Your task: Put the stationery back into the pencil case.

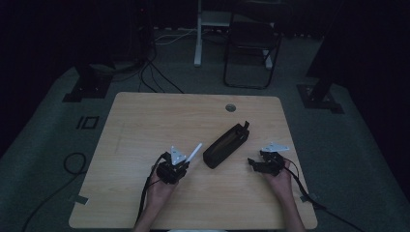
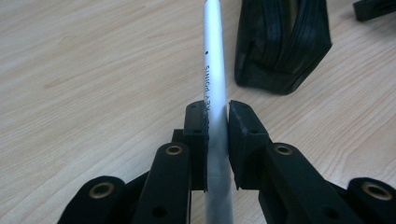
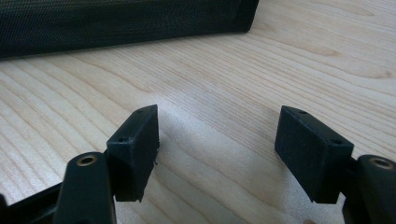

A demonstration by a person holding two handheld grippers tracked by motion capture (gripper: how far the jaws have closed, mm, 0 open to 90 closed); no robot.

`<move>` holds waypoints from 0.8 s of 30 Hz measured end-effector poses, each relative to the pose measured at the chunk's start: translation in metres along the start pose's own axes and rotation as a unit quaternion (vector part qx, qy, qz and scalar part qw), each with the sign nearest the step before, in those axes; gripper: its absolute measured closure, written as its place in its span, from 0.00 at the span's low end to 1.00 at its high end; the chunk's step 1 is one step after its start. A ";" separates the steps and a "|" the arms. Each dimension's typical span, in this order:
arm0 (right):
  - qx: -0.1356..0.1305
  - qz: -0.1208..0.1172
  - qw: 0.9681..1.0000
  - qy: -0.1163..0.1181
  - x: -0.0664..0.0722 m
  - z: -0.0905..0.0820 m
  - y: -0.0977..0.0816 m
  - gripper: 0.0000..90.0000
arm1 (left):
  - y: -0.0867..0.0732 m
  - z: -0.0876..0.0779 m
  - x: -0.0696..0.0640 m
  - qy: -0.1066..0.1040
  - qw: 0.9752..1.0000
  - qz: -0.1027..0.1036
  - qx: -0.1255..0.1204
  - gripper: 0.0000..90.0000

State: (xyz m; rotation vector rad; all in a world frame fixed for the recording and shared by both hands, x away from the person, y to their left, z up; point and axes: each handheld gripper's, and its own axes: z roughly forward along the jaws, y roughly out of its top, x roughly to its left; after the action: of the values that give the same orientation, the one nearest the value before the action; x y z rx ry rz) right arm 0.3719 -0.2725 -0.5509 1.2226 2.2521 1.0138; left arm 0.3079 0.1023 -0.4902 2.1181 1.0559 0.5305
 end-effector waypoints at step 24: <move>0.000 -0.002 1.000 0.001 0.001 0.000 0.000 0.33 | 0.022 -0.013 -0.001 0.006 0.999 0.014 -0.029 0.88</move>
State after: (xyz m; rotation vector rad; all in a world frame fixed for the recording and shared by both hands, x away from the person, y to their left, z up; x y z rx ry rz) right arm 0.3716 -0.2720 -0.5510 1.2176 2.2550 1.0158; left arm 0.3102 0.0978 -0.4654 2.0843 1.0072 0.5823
